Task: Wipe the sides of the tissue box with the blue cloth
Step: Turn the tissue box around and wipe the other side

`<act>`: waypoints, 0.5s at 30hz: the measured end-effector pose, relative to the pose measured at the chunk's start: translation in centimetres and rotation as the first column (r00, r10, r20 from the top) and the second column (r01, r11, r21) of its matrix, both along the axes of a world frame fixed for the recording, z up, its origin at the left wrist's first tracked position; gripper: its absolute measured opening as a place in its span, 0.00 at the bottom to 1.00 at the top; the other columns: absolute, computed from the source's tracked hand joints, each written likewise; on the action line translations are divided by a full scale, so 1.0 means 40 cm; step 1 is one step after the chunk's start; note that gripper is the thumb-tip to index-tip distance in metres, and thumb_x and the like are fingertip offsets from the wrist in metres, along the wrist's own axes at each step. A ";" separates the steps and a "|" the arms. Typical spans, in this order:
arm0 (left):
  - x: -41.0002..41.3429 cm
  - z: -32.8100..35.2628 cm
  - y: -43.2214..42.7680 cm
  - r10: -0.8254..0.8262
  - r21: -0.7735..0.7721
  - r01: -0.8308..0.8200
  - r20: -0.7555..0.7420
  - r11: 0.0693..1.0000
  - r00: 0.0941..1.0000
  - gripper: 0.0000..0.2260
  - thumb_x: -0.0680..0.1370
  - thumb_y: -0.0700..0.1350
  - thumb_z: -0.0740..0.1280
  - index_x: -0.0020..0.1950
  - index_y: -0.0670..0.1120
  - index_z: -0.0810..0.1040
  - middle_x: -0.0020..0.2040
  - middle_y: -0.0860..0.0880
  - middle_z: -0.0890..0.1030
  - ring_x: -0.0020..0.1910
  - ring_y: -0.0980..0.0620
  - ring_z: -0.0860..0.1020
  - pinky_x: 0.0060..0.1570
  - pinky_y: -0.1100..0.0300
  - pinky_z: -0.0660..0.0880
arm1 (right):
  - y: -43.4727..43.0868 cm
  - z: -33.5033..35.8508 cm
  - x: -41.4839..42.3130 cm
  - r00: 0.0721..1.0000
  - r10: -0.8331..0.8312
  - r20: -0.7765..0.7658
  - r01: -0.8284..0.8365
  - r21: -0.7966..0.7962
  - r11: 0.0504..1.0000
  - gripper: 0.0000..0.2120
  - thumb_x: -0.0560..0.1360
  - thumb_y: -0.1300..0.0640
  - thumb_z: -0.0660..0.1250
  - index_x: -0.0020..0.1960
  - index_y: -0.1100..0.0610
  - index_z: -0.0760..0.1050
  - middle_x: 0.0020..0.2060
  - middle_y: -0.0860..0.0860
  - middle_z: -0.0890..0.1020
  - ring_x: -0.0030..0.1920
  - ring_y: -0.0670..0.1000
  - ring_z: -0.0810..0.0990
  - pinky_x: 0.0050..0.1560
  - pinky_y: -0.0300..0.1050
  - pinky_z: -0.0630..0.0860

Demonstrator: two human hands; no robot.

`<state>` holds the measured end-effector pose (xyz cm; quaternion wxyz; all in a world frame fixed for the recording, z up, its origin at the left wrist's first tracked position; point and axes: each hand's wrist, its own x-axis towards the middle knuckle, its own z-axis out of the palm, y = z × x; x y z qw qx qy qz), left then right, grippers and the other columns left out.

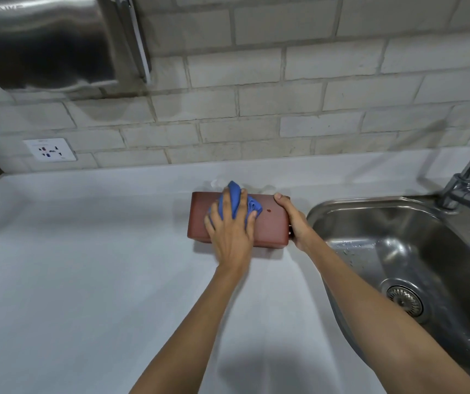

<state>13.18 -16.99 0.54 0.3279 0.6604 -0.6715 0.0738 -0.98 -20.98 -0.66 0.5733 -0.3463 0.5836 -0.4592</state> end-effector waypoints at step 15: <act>-0.037 -0.010 0.026 -0.089 -0.029 0.091 0.061 0.995 0.994 0.19 0.78 0.52 0.62 0.67 0.49 0.75 0.67 0.41 0.76 0.60 0.36 0.77 0.60 0.41 0.73 | 0.007 0.004 0.005 0.999 0.035 0.003 -0.035 -0.002 0.999 0.24 0.65 0.33 0.67 0.49 0.51 0.79 0.43 0.50 0.84 0.45 0.51 0.82 0.39 0.44 0.75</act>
